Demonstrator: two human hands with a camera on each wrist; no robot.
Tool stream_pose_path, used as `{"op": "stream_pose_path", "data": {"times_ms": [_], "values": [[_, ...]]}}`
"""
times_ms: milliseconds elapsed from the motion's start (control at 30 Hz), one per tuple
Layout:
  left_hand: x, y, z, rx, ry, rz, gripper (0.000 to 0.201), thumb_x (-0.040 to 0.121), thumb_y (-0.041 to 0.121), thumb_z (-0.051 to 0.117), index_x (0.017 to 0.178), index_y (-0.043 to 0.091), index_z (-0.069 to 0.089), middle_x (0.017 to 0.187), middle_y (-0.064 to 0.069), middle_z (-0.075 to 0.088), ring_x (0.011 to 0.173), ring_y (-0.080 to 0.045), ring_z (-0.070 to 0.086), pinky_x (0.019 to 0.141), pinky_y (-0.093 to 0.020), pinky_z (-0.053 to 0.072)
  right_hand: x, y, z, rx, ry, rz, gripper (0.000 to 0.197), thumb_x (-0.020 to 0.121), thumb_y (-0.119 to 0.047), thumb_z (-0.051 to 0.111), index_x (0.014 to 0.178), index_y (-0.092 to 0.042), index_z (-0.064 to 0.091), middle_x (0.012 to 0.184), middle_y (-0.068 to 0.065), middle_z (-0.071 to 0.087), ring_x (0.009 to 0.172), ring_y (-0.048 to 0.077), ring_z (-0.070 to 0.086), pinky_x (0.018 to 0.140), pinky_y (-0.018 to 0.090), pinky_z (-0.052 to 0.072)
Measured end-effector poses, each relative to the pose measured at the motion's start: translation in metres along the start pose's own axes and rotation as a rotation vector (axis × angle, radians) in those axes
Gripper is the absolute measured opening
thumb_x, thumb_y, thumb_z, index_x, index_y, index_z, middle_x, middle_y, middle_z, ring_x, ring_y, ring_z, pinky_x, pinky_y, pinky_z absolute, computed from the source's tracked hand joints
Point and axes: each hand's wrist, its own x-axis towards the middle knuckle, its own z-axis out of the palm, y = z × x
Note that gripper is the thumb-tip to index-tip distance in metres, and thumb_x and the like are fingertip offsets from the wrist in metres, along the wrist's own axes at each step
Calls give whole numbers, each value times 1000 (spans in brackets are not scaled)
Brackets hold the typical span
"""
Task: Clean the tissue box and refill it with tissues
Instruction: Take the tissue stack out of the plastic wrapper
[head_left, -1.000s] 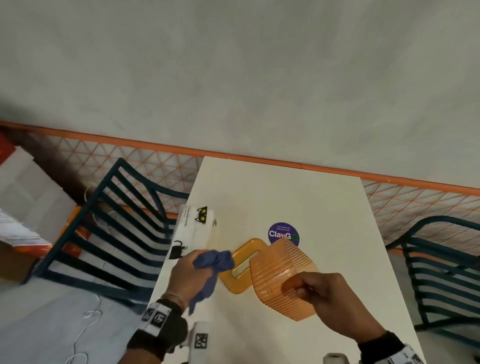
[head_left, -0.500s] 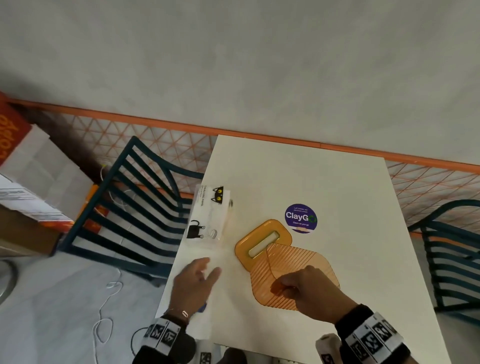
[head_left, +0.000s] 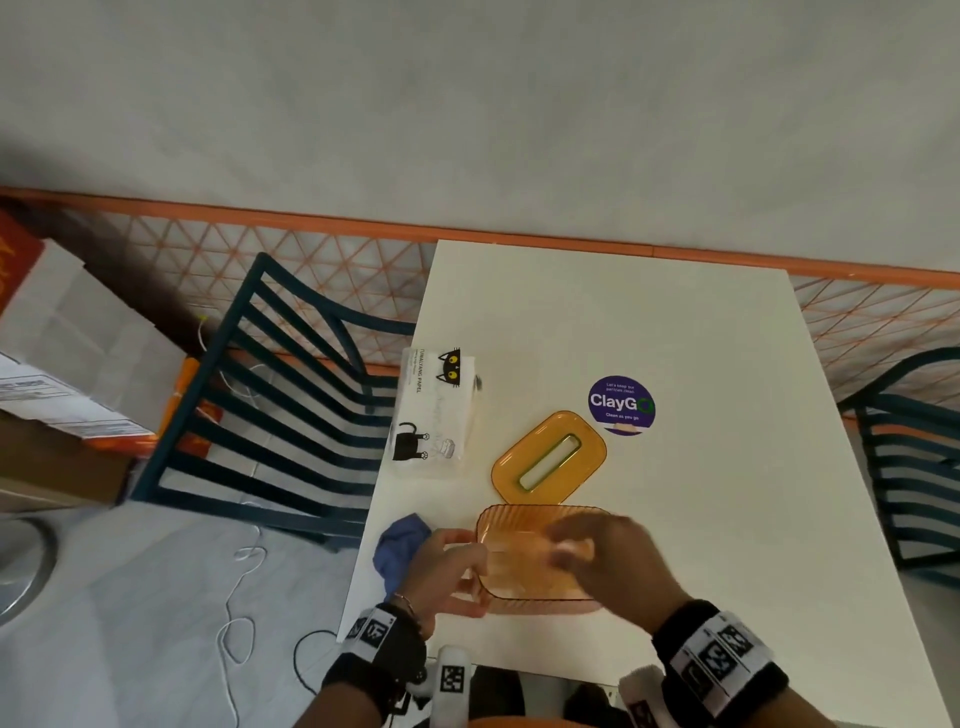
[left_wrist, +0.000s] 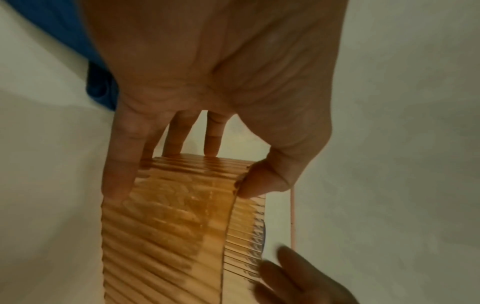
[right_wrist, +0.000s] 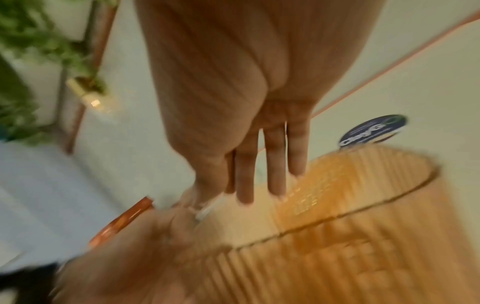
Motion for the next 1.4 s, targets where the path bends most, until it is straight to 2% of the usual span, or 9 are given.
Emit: {"op": "stream_pose_path", "data": {"times_ms": [100,233,433,833,967,1033,1167,1333,1400], "values": [[7,-6,-13,8,37,-8,53,67,2,68,119,16,64,114,-22,69,95,-36,73,73,-48,65,-5,27,-4,-60,222,317,53,84,-44,76,132,-29,59,121,-5,67,105,17,67,85,31,55],[16,-6,-15,42,93,9,55,68,7,65,119,26,68,118,-10,70,107,-33,68,77,-49,66,-4,45,4,161,-149,634,48,88,-45,70,124,-15,61,110,4,75,101,21,73,87,31,57],[31,11,5,54,111,57,38,74,10,62,109,22,73,113,-9,75,108,-32,69,86,-54,63,19,44,-4,117,-128,500,32,89,-11,47,61,-8,61,62,8,73,56,22,73,56,26,58],[38,49,37,-57,213,131,33,95,8,63,127,11,68,127,-14,70,116,-33,69,94,-51,61,66,70,-33,77,-151,461,39,90,-15,48,52,-16,53,49,-1,66,45,9,60,49,15,38],[31,44,35,55,377,146,36,87,19,71,123,19,69,110,-4,74,104,-22,70,93,-44,61,67,86,-33,105,-141,452,34,94,-41,53,94,-16,76,94,3,80,88,18,75,82,28,57],[24,42,27,181,562,261,33,87,28,72,120,27,71,109,8,75,99,-12,70,95,-35,58,66,92,-35,3,-49,398,43,97,-48,54,121,-15,69,118,1,74,110,22,69,96,34,51],[16,52,3,710,872,537,39,86,32,73,125,32,67,131,10,62,121,-10,54,99,-27,45,65,79,-49,49,151,219,19,94,-35,66,108,-24,73,103,-7,78,81,10,68,76,25,50],[37,70,-16,1305,744,498,62,94,46,62,152,33,45,169,1,25,158,-24,14,126,-45,15,73,42,-55,20,117,29,16,86,-42,75,93,-27,75,88,-14,75,75,3,63,65,18,46],[43,70,-19,1368,745,565,45,93,45,66,136,34,64,160,0,44,154,-25,30,122,-48,28,81,23,-53,17,98,-22,18,85,-46,75,92,-30,74,90,-16,73,77,0,61,68,20,51]]}}
